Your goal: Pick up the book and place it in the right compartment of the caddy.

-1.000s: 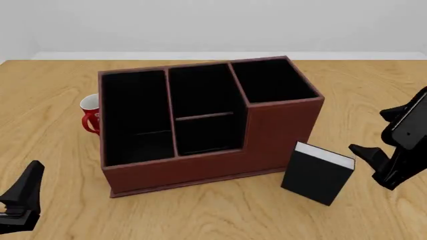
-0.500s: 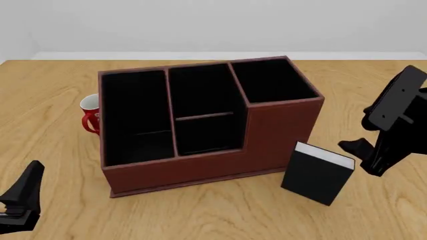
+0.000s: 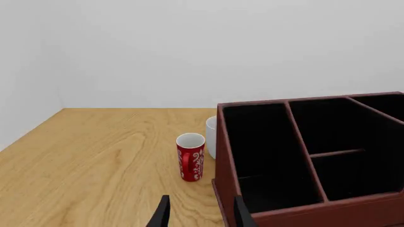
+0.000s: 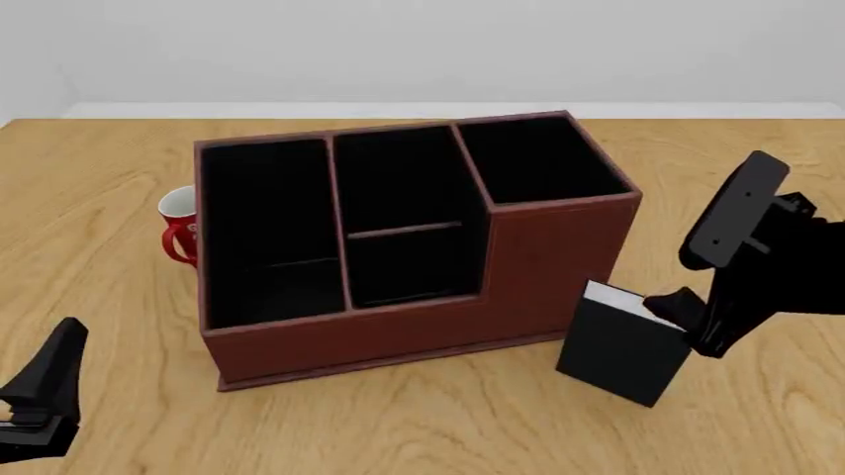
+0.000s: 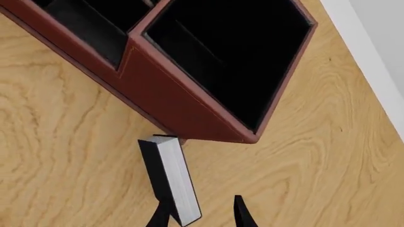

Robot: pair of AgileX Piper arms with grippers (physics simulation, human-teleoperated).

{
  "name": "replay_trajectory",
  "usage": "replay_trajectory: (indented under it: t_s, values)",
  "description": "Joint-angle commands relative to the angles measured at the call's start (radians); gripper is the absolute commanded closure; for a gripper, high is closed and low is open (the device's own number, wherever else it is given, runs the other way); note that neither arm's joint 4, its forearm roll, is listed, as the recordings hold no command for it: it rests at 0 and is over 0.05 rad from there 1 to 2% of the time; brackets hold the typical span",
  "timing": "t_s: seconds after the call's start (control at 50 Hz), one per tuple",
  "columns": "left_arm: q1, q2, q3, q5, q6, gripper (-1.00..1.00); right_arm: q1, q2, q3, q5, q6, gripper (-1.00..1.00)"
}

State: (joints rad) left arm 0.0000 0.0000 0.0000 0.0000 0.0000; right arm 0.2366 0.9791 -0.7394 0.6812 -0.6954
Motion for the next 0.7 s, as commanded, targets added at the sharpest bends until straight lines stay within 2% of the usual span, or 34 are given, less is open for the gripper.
replay_trajectory:
  t_s: [0.02, 0.04, 0.1, 0.12, 0.14, 0.32, 0.34, 0.4, 0.42, 0.44, 0.48, 0.5, 0.54, 0.56, 0.58, 0.62, 0.64, 0.66, 0.7]
  values:
    - [0.0, 0.0, 0.0, 0.0, 0.0, -1.0, -0.005, 0.03, 0.037, -0.036, -0.017, -1.0]
    - [0.0, 0.0, 0.0, 0.0, 0.0, -1.0, 0.002, 0.035, 0.023, -0.033, 0.003, -1.0]
    - [0.0, 0.0, 0.0, 0.0, 0.0, -1.0, -0.006, 0.04, 0.038, -0.043, -0.025, -1.0]
    - [0.0, 0.0, 0.0, 0.0, 0.0, -1.0, 0.005, 0.049, 0.013, -0.037, 0.004, -1.0]
    - [0.0, 0.0, 0.0, 0.0, 0.0, -1.0, 0.002, 0.05, 0.023, -0.041, -0.011, -1.0]
    - [0.0, 0.0, 0.0, 0.0, 0.0, -1.0, 0.014, 0.087, 0.012, -0.051, -0.002, -1.0]
    - [0.0, 0.0, 0.0, 0.0, 0.0, -1.0, 0.025, 0.09, 0.005, -0.05, 0.016, -1.0]
    - [0.0, 0.0, 0.0, 0.0, 0.0, -1.0, 0.027, 0.099, 0.014, -0.059, 0.01, -1.0]
    - [0.0, 0.0, 0.0, 0.0, 0.0, -1.0, 0.041, 0.103, 0.003, -0.054, 0.034, -1.0]
    - [0.0, 0.0, 0.0, 0.0, 0.0, -1.0, 0.04, 0.105, 0.016, -0.058, 0.018, -1.0]
    - [0.0, 0.0, 0.0, 0.0, 0.0, -1.0, 0.057, 0.112, -0.002, -0.056, 0.05, -1.0]
    - [0.0, 0.0, 0.0, 0.0, 0.0, -1.0, 0.05, 0.116, 0.014, -0.064, 0.027, -1.0]
    - [0.0, 0.0, 0.0, 0.0, 0.0, -1.0, 0.065, 0.122, 0.006, -0.065, 0.053, -1.0]
    - [0.0, 0.0, 0.0, 0.0, 0.0, -1.0, 0.059, 0.126, 0.016, -0.072, 0.042, -1.0]
    - [0.0, 0.0, 0.0, 0.0, 0.0, -1.0, 0.068, 0.126, 0.011, -0.071, 0.058, -1.0]
    - [0.0, 0.0, 0.0, 0.0, 0.0, -1.0, 0.068, 0.133, 0.022, -0.081, 0.056, -1.0]
    - [0.0, 0.0, 0.0, 0.0, 0.0, -1.0, 0.077, 0.138, 0.014, -0.079, 0.08, -1.0]
    - [0.0, 0.0, 0.0, 0.0, 0.0, -1.0, 0.07, 0.141, 0.024, -0.086, 0.066, -1.0]
    - [0.0, 0.0, 0.0, 0.0, 0.0, -1.0, 0.075, 0.145, 0.027, -0.092, 0.073, -1.0]
